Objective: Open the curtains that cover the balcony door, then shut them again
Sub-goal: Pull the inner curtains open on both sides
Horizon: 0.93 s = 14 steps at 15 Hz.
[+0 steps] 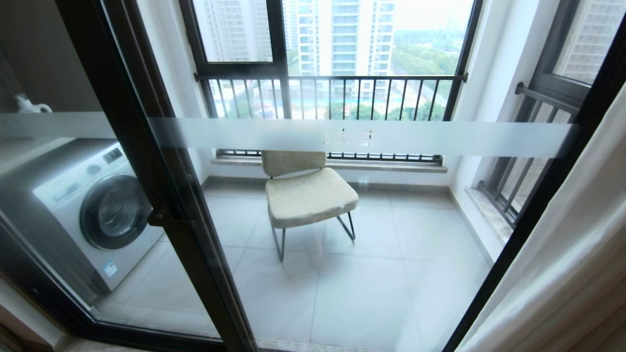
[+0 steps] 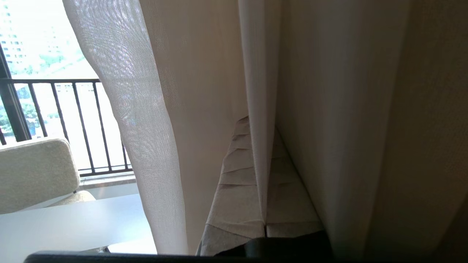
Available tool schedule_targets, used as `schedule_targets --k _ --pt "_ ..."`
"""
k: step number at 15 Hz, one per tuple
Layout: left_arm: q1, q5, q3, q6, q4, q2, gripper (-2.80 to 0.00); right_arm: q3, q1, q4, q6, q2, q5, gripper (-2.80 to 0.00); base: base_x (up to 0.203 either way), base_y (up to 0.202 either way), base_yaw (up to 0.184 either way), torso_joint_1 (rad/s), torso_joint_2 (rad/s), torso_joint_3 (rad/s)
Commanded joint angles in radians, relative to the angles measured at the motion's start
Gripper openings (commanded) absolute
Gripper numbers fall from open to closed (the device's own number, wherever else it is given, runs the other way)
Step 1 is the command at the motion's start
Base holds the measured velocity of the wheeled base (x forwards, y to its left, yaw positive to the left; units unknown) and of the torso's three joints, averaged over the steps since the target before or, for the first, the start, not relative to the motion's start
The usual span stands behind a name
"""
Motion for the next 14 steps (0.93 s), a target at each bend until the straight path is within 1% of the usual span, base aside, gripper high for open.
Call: schedule_targets --k 1,8,9,14 --pt "0.0 0.0 0.0 0.0 -0.001 0.0 -2.8 0.0 0.0 -0.004 -0.001 0.002 -0.001 -2.8 0.0 -0.19 0.002 0.002 0.0 0.001" --pt "0.0 0.001 0.0 0.002 -0.001 0.0 -2.8 0.002 0.0 -0.004 -0.001 0.002 -0.001 -2.8 0.0 -0.184 0.002 0.002 0.0 0.003" --pt "0.0 0.002 0.0 0.002 -0.001 0.0 -2.8 0.002 0.0 -0.004 -0.001 0.001 -0.001 -2.8 0.0 -0.096 -0.002 0.003 0.0 0.003" --pt "0.0 0.003 0.0 0.002 -0.001 0.0 -2.8 -0.005 0.0 -0.003 -0.001 -0.001 -0.001 -2.8 0.0 0.0 0.0 0.0 0.0 0.0"
